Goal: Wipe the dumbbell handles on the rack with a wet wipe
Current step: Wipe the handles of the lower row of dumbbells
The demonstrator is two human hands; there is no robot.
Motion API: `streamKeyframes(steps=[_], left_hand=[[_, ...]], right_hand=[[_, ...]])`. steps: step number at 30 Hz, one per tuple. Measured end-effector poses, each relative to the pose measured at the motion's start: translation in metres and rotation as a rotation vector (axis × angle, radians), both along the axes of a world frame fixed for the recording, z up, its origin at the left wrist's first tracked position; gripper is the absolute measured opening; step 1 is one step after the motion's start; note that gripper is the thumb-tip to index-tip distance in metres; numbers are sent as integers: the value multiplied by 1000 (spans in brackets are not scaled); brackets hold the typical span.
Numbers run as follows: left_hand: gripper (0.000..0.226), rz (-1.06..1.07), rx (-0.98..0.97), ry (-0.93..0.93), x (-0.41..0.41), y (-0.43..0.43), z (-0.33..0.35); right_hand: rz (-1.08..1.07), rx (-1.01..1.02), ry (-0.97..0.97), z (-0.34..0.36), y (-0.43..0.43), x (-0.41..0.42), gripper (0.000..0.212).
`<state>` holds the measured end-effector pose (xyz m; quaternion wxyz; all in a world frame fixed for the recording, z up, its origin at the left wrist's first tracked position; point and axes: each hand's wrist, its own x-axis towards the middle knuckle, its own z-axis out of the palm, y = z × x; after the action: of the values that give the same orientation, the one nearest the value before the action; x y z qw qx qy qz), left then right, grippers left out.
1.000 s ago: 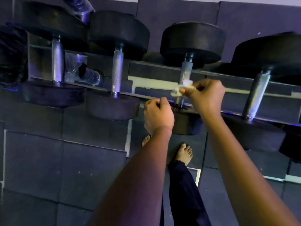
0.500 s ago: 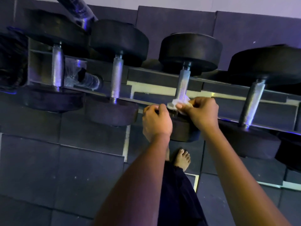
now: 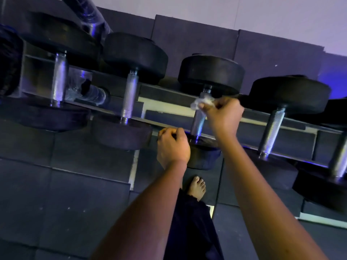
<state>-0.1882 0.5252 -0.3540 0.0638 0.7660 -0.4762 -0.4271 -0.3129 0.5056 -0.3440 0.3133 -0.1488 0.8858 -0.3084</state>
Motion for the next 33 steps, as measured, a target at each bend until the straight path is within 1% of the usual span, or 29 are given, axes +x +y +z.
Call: streamKeyframes(steps=[2,4,6,9,14,20,23,27,29,31,33], left_hand=[[23,-8,-2,-11,0,0,0],[23,6,-9,-23,-1,0,0],[24,13,-6,-31,-1,-1,1],[26,8,-9,-34,-1,-1,2],[28,16,-5,-26,-2,0,1],[30,18,-26,-18,-3,1,0],[29,-69,-162,-6,-2,6,1],[22,-358,-465,-54,-14,22,8],[20,-469,-542,-98,-29,41,12],[21,-500,-562,-16,-48,62,16],[25,-488,-537,167,-71,83,23]], right_hand=[[61,69,-21,-3,19,14,36],[81,115,-56,-6,37,26,30],[58,112,-80,-8,46,32,23],[22,103,-104,-6,43,32,26],[1,105,-124,-5,44,34,16],[0,84,-127,-4,46,34,19],[45,31,-169,0,51,30,19],[84,-53,-152,9,76,9,20],[71,-74,-94,18,99,-9,19],[53,-103,-26,27,124,-30,14],[25,-111,30,35,150,-51,8]])
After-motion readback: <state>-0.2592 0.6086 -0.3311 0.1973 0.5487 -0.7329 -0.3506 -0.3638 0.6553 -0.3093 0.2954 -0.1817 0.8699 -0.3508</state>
